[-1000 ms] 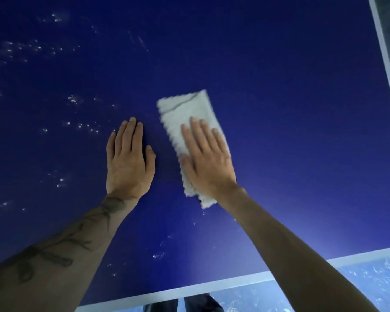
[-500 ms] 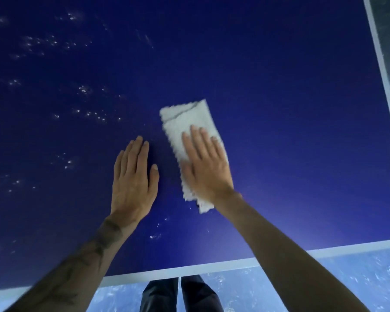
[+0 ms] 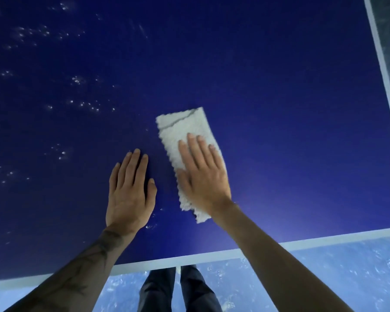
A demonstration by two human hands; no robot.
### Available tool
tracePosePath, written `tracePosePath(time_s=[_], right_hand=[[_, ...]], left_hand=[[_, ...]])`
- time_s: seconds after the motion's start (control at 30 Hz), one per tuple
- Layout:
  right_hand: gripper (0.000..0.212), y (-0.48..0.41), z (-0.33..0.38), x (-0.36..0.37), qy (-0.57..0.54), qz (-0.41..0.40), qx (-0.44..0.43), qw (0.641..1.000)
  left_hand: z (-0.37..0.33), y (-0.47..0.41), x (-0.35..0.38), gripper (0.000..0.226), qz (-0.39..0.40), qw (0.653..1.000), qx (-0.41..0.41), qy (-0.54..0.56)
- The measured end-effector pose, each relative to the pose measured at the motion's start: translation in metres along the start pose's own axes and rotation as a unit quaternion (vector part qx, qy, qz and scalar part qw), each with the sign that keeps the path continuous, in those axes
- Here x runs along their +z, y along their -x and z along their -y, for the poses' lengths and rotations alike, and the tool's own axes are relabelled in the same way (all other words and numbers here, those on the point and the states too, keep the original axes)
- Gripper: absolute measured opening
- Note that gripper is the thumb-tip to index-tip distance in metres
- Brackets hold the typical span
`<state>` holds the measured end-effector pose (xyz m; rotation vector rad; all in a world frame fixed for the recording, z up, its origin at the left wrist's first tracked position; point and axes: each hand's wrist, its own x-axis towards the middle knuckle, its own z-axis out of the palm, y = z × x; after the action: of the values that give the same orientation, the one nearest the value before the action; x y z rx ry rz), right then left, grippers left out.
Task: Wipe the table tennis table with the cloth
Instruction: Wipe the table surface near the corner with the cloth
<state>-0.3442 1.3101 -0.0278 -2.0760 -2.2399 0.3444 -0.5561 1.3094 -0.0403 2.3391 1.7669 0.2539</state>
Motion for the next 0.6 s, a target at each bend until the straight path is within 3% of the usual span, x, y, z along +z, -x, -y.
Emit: tracePosePath(time_s=[0.1, 0.27, 0.4, 0.6], right_hand=[[0.062, 0.035, -0.009, 0.007, -0.001, -0.001, -0.088, 0.996], [0.063, 0.039, -0.073, -0.013, 0.025, -0.035, 0.076, 0.996], [0.065, 0.014, -0.043, -0.010, 0.008, -0.052, 0.147, 0.988], [0.063, 0.069, 0.007, 0.018, 0.000, -0.019, -0.036, 0.999]], left_hand=[[-0.001, 0.000, -0.001, 0.059, -0.001, 1.000, -0.002, 0.006], [-0.002, 0.000, -0.003, 0.058, -0.009, 1.000, -0.007, 0.018], [-0.002, 0.000, -0.001, 0.058, -0.015, 1.000, -0.003, 0.011], [0.000, 0.001, 0.001, 0.058, -0.019, 1.000, 0.004, 0.009]])
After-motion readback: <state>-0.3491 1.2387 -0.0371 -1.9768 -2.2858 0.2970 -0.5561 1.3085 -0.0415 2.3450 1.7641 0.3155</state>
